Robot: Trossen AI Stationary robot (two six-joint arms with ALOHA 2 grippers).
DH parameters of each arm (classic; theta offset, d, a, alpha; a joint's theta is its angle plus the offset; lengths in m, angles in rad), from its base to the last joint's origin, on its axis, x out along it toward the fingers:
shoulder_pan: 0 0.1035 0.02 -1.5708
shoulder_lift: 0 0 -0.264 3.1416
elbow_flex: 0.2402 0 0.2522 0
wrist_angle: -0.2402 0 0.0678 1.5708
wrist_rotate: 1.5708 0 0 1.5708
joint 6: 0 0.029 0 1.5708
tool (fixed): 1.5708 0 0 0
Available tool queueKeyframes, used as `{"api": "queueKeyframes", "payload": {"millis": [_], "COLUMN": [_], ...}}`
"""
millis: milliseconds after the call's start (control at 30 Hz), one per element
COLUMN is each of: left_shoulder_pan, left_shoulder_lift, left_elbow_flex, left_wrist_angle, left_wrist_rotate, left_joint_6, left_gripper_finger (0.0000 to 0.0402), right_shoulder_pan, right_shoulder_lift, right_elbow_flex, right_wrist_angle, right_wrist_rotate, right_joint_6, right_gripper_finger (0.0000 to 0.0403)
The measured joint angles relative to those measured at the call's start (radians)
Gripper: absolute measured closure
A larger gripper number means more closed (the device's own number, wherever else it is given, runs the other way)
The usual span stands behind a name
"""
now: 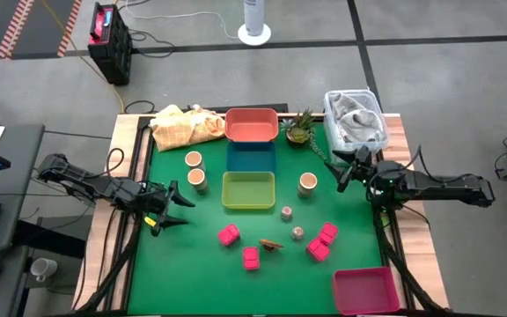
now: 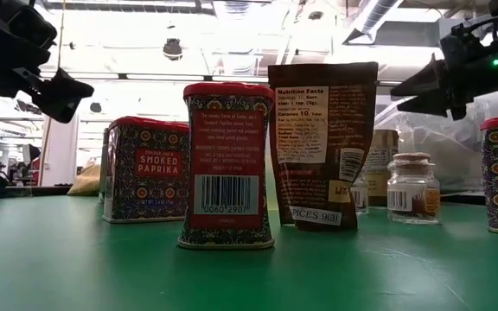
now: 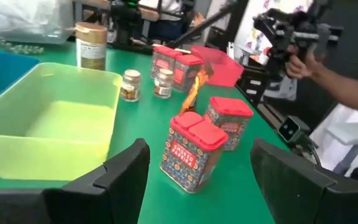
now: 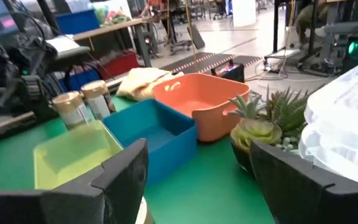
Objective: Sort spices by type
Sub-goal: Put the gold seasoning bottle into the pink bin
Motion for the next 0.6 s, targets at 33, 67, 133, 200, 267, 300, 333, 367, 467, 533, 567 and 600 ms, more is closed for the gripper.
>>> {"api": "queueKeyframes", "payload": {"millis": [33, 67, 133, 200, 267, 300, 333, 367, 467, 533, 567, 600], "left_shoulder_pan": [0.0, 0.0, 0.0, 0.0, 0.0, 0.0, 0.0, 0.0, 0.0, 0.0, 0.0, 0.0], "left_shoulder_lift": [0.0, 0.0, 0.0, 0.0, 0.0, 0.0, 0.0, 0.0, 0.0, 0.0, 0.0, 0.0], "left_elbow_flex": [0.0, 0.0, 0.0, 0.0, 0.0, 0.0, 0.0, 0.0, 0.0, 0.0, 0.0, 0.0], "left_wrist_angle": [0.003, 0.006, 0.012, 0.014, 0.015, 0.019, 0.027, 0.033, 0.038, 0.059, 0.075, 0.093], "left_wrist_rotate": [-0.012, -0.03, -0.089, -0.145, -0.179, -0.188, -0.191, -0.193, -0.194, -0.194, -0.194, -0.194], "left_joint_6": [-0.021, -0.044, -0.073, -0.092, -0.098, -0.102, -0.107, -0.112, -0.113, -0.104, -0.094, -0.081], "left_gripper_finger": [0.0136, 0.0136, 0.0136, 0.0136, 0.0136, 0.0136, 0.0136, 0.0136, 0.0136, 0.0136, 0.0136, 0.0136], "right_shoulder_pan": [0.0, 0.002, 0.007, 0.008, 0.019, 0.028, 0.036, 0.043, 0.073, 0.098, 0.109, 0.117], "right_shoulder_lift": [0.0, 0.0, 0.001, 0.007, 0.028, 0.044, 0.063, 0.085, 0.167, 0.236, 0.274, 0.315], "right_elbow_flex": [0.0, 0.0, 0.0, 0.015, 0.044, 0.055, 0.067, 0.079, 0.125, 0.158, 0.18, 0.205], "right_wrist_angle": [-0.002, -0.011, -0.02, -0.006, 0.006, 0.005, -0.001, -0.004, -0.002, -0.006, -0.009, -0.011], "right_wrist_rotate": [-0.011, -0.029, -0.068, -0.156, -0.203, -0.205, -0.206, -0.203, -0.203, -0.203, -0.203, -0.203], "right_joint_6": [0.029, 0.062, 0.082, 0.024, -0.017, -0.035, -0.048, -0.057, -0.07, -0.088, -0.104, -0.124], "right_gripper_finger": [0.0098, 0.0098, 0.0098, 0.0098, 0.0098, 0.0098, 0.0098, 0.0098, 0.0098, 0.0098, 0.0098, 0.0098]}}
